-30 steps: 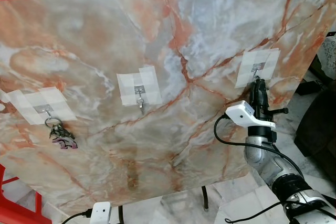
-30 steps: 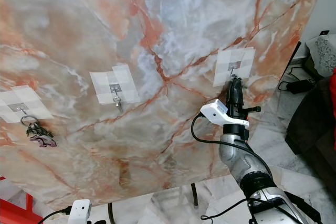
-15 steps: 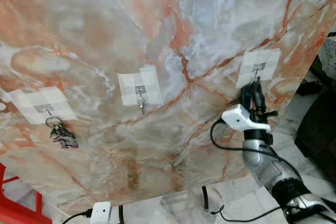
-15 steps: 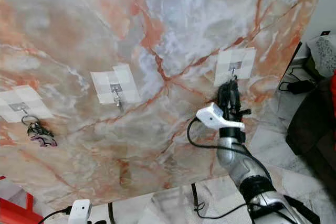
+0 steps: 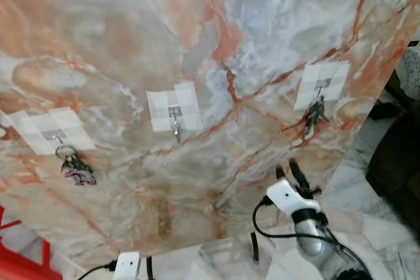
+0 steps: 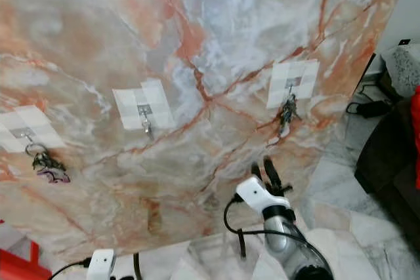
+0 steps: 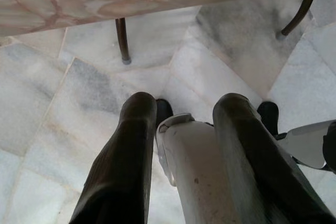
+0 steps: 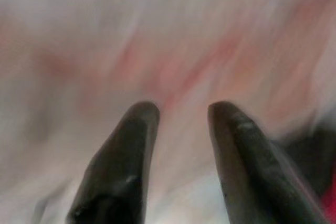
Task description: Hang keys on a hook
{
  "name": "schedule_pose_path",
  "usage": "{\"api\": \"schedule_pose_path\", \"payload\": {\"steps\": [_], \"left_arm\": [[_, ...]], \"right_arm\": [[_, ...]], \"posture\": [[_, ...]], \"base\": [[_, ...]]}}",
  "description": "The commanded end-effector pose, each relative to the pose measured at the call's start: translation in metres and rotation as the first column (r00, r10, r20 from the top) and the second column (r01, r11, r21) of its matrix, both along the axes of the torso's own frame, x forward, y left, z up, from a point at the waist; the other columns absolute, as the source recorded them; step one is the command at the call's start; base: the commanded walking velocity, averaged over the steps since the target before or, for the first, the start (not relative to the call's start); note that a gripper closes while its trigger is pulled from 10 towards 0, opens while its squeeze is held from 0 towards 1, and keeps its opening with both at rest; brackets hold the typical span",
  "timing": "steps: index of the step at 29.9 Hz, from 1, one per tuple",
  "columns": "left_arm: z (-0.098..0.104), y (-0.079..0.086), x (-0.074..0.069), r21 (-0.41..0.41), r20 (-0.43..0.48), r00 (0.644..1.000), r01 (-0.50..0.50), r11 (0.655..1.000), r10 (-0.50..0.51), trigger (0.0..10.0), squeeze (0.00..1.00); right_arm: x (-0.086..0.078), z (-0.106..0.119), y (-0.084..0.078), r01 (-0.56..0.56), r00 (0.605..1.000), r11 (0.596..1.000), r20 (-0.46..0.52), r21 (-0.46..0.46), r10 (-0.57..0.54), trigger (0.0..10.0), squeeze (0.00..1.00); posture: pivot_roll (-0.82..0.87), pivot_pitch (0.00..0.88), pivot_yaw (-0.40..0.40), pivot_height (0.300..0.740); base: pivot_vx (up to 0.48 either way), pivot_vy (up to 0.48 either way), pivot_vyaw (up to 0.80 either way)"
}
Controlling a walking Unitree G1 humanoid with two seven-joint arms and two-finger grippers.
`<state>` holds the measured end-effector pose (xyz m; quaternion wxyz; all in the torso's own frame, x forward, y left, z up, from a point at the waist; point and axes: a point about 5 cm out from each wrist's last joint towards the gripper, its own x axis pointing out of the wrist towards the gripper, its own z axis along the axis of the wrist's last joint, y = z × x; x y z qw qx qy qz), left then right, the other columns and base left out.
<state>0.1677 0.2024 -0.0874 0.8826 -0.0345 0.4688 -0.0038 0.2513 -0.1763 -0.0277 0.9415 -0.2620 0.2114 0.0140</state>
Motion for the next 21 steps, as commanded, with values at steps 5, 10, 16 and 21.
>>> {"api": "schedule_pose_path", "payload": {"steps": [5,10,16,21], "left_arm": [[-0.001,0.004,-0.003,0.019,-0.019,1.000,0.008,1.000,-0.008,10.0,0.00],[-0.001,0.006,-0.003,0.031,-0.021,1.000,0.013,0.999,-0.013,10.0,0.00],[-0.001,0.008,-0.004,0.039,-0.021,1.000,0.022,0.999,-0.022,10.0,0.00],[0.000,0.009,-0.004,0.052,-0.016,1.000,0.016,0.999,-0.015,10.0,0.00]], "right_arm": [[-0.062,-0.049,-0.014,0.305,0.903,0.928,-0.375,0.212,-0.211,10.0,0.00],[-0.100,-0.068,-0.023,0.529,0.769,0.823,-0.527,0.207,-0.362,10.0,0.00],[-0.111,-0.073,-0.023,0.607,0.712,0.756,-0.590,0.244,-0.381,10.0,0.00],[-0.096,-0.068,-0.020,0.594,0.737,0.746,-0.575,0.301,-0.355,10.0,0.00]], "posture": [[-0.06,0.000,0.008,0.740],[-0.07,0.000,0.025,0.740],[-0.06,0.000,0.027,0.740],[-0.06,0.000,0.023,0.740]], "base": [[0.000,0.000,0.00],[0.000,0.000,0.00],[0.000,0.000,0.00],[0.000,0.000,0.00]]}}
